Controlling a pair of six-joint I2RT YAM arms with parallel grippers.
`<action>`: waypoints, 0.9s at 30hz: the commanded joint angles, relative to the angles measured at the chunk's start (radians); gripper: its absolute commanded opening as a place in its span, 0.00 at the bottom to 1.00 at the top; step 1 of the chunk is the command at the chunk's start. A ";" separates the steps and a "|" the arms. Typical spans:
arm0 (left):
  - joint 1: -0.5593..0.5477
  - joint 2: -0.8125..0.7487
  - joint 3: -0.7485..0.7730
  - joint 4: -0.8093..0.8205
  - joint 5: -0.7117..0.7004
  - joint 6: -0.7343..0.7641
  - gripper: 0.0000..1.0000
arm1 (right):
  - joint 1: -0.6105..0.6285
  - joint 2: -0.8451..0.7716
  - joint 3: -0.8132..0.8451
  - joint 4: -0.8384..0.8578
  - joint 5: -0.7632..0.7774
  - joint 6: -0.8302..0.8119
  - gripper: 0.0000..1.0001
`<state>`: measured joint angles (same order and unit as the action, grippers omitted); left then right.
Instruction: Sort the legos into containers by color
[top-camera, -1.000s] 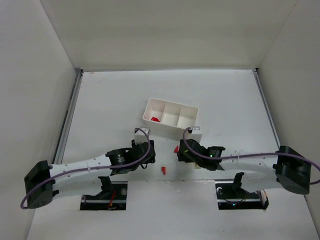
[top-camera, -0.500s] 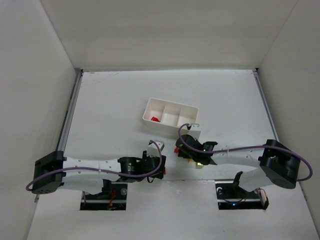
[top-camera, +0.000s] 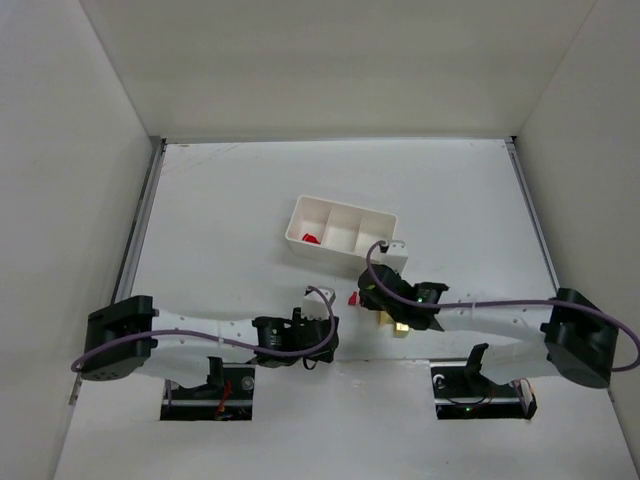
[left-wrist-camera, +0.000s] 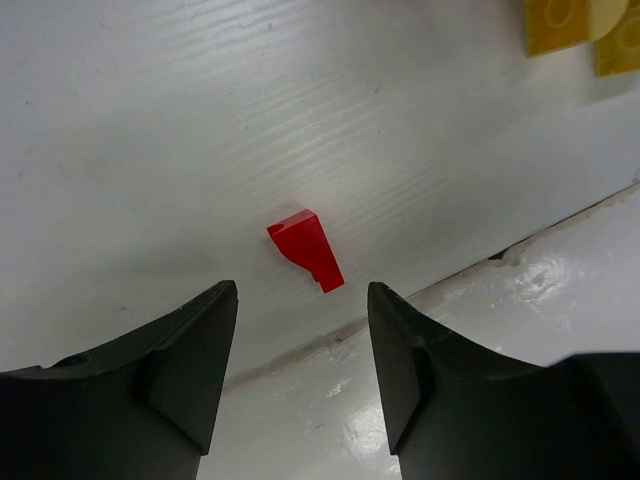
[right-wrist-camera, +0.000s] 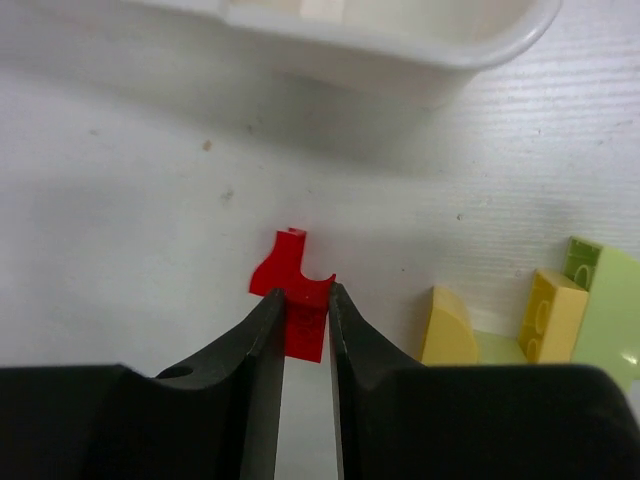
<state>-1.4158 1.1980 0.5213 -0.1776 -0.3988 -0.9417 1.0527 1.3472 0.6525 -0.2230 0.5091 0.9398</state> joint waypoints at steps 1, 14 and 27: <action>-0.011 0.050 0.052 0.006 -0.011 -0.052 0.51 | -0.006 -0.124 0.010 0.001 0.058 -0.042 0.19; 0.008 0.150 0.075 0.015 -0.063 -0.100 0.34 | 0.019 -0.215 -0.001 0.076 0.080 -0.111 0.20; 0.010 -0.003 0.037 0.003 -0.204 -0.118 0.11 | -0.127 -0.122 0.191 0.289 -0.061 -0.363 0.21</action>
<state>-1.4071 1.3258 0.5823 -0.1375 -0.5102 -1.0191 0.9714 1.1938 0.7471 -0.0753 0.5026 0.6632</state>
